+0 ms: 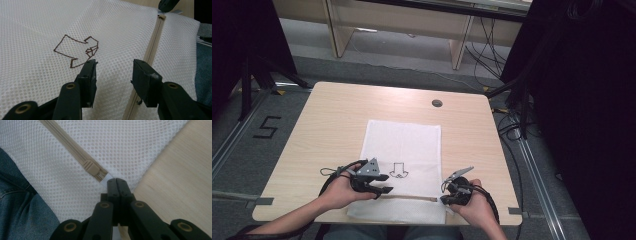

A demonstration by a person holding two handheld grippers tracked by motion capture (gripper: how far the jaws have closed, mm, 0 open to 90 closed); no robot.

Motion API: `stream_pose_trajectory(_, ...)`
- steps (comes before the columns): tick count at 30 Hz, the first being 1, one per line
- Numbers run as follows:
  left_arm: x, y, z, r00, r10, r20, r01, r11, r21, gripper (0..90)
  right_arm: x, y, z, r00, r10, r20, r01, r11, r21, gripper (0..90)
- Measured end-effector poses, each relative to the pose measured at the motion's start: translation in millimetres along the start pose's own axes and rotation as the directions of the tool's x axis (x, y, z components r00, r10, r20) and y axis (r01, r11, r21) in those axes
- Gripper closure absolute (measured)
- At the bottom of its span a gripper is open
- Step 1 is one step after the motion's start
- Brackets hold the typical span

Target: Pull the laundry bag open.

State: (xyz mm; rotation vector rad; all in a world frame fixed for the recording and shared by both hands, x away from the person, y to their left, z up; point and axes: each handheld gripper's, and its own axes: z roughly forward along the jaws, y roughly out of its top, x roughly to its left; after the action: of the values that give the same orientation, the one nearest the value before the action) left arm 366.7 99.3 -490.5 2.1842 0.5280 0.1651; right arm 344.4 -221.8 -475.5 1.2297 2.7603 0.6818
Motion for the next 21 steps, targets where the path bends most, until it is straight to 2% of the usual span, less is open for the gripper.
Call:
stream_pose_trajectory(1, 0.0, 0.2, 0.1, 1.0, 0.0, -0.002, 0.0, 1.0, -0.002, 53.9, 2.3, 0.4, -0.8, 0.9996, 0.028, 0.004, -0.028, 0.999, 0.024, 90.0)
stream_pose_trajectory(3, 0.1, 0.5, 0.2, 1.0, 0.0, -0.002, 0.0, 1.0, -0.003, 53.8, 2.5, 0.7, -0.3, 0.9996, 0.026, 0.005, -0.026, 0.999, 0.026, 90.0)
stream_pose_trajectory(4, 0.3, 1.2, 0.4, 1.0, 0.007, -0.004, -0.007, 0.9999, -0.008, 53.6, 1.8, 1.4, 2.7, 1.0, 0.003, -0.002, -0.003, 1.0, 0.01, 90.0)
stream_pose_trajectory(6, 1.2, 2.3, 0.5, 0.9998, 0.02, -0.005, -0.02, 0.9998, -0.006, 53.4, 0.6, 1.8, 3.9, 0.9999, -0.014, -0.005, 0.014, 1.0, 0.008, 90.0)
stream_pose_trajectory(10, -1.9, 8.5, 1.9, 0.9991, 0.042, 0.002, -0.042, 0.999, -0.013, 52.6, 1.8, 4.3, 8.0, 0.9999, 0.013, -0.007, -0.013, 1.0, 0.024, 90.0)
stream_pose_trajectory(11, -2.6, 10.4, 2.0, 0.998, 0.063, -0.002, -0.063, 0.998, -0.008, 52.6, 1.7, 4.8, 8.4, 1.0, 0.006, -0.006, -0.006, 1.0, 0.022, 90.0)
stream_pose_trajectory(12, -5.1, 12.2, 3.4, 0.9983, 0.057, 0.011, -0.057, 0.9981, -0.022, 52.6, 1.2, 5.0, 9.1, 1.0, -0.002, -0.004, 0.002, 1.0, 0.017, 90.0)
stream_pose_trajectory(14, -8.0, 16.4, 5.4, 0.9968, 0.076, 0.026, -0.075, 0.9968, -0.029, 52.6, 1.5, 4.7, 8.8, 0.9999, 0.01, -0.005, -0.01, 1.0, 0.019, 90.0)
stream_pose_trajectory(16, -11.5, 20.3, 7.1, 0.9957, 0.086, 0.035, -0.085, 0.9961, -0.022, 52.7, 0.4, 4.3, 9.5, 0.9999, 0.008, -0.009, -0.008, 1.0, 0.01, 90.0)
stream_pose_trajectory(18, -14.1, 23.7, 10.3, 0.9935, 0.106, 0.043, -0.105, 0.9943, -0.018, 52.9, 1.4, 4.2, 9.2, 0.9995, 0.029, -0.008, -0.029, 0.999, 0.016, 90.0)
stream_pose_trajectory(20, -16.6, 26.8, 13.6, 0.9908, 0.124, 0.055, -0.123, 0.9923, -0.011, 53.2, 0.3, 4.4, 10.2, 0.9998, 0.018, -0.006, -0.018, 1.0, 0.008, 90.0)
stream_pose_trajectory(21, -19.0, 27.8, 15.7, 0.992, 0.11, 0.061, -0.109, 0.9939, -0.018, 53.5, 0.5, 4.6, 10.5, 0.9997, 0.025, -0.008, -0.025, 1.0, 0.008, 90.0)
